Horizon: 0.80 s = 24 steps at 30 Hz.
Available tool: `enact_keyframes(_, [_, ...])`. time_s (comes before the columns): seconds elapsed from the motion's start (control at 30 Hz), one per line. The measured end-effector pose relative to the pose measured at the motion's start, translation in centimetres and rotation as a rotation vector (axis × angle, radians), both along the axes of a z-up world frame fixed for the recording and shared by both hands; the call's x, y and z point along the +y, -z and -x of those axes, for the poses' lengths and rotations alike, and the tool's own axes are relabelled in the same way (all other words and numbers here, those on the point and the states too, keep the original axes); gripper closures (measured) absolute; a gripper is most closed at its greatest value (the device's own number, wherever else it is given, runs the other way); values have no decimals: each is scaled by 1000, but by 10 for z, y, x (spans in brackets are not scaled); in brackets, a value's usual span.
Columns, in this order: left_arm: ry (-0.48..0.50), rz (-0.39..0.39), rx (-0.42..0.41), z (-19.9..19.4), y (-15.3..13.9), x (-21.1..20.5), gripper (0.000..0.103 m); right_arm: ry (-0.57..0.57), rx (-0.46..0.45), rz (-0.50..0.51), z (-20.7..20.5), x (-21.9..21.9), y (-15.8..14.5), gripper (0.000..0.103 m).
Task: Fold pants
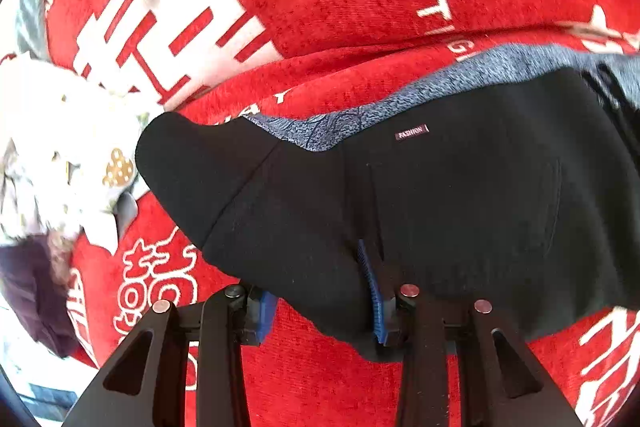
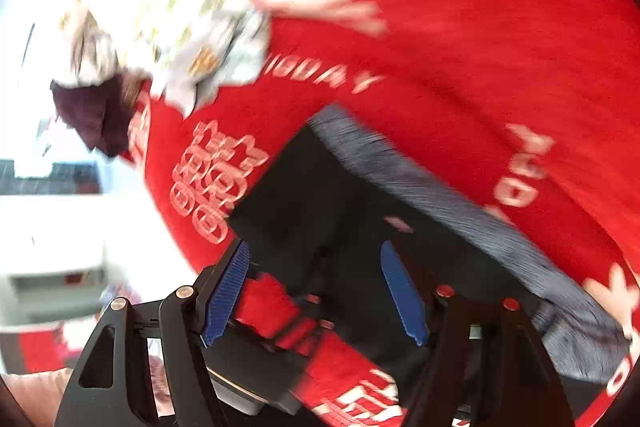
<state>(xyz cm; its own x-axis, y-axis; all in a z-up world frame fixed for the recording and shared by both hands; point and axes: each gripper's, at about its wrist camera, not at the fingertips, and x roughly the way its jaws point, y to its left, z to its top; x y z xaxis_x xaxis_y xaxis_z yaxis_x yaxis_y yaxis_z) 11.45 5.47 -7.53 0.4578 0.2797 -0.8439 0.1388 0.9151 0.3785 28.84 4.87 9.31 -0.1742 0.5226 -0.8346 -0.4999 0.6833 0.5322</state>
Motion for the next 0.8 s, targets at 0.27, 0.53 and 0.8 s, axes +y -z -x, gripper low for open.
enact_keyframes(0.27, [23, -23, -16, -2, 2, -4, 64, -176, 162, 94, 5, 83, 52, 31])
enact_keyframes(0.53, [67, 8, -63, -2, -39, -18, 64, -70, 109, -81, 2, 14, 21, 84])
enact_keyframes(0.8, [165, 61, -162, 0, -117, -84, 64, 108, 75, -375, 21, -133, -36, 86])
